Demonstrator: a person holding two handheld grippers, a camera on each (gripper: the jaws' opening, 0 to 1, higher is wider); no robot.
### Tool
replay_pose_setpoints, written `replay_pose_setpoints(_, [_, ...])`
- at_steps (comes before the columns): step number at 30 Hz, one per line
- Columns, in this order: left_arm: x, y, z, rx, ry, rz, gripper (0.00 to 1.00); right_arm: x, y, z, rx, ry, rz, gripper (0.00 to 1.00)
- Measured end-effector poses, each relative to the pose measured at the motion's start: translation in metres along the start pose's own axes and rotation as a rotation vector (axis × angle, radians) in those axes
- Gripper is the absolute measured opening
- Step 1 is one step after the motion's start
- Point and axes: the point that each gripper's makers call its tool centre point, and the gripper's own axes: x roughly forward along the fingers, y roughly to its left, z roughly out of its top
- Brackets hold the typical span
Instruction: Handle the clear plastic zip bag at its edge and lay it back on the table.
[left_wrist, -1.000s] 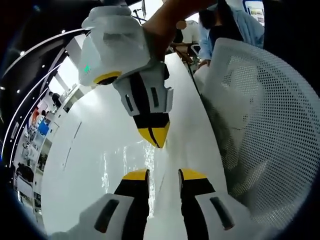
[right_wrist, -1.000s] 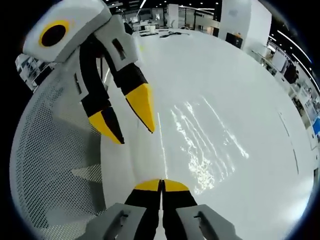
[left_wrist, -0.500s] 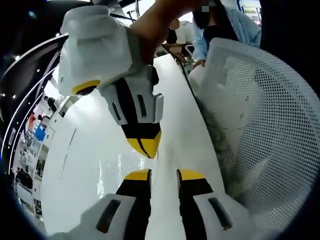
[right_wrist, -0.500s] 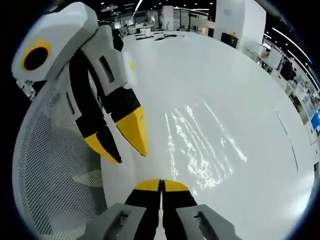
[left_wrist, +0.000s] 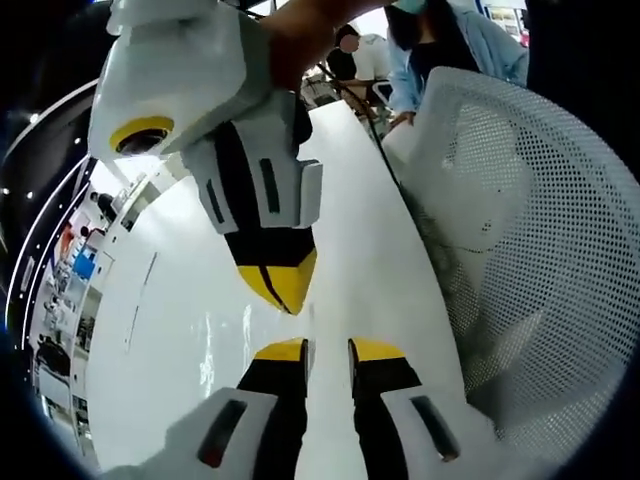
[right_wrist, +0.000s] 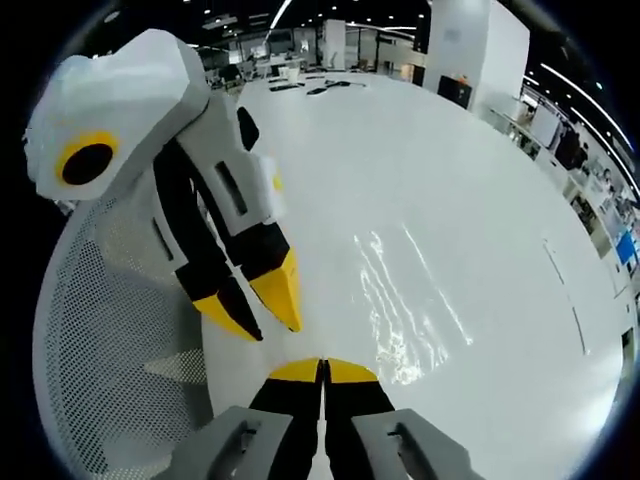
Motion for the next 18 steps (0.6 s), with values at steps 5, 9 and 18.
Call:
replay_pose_setpoints(5, [-0.002, 0.004, 0.000, 0.002, 0.008, 0.025, 0.09, -0.008, -0.004, 0.008, 0.005, -0.026, -0.022, 0.00])
replay_pose_setpoints(9, [-0.004, 0.009, 0.001, 0.007, 0.013, 0.046, 0.03, -0.015, -0.009, 0.013, 0.007, -0.048, -0.050, 0.00])
replay_pose_setpoints(18, [-0.012, 0.028, 0.007, -0.008, 0.007, 0.091, 0.00, -0.034, -0.024, 0.030, -0.003, -0.113, -0.135, 0.00])
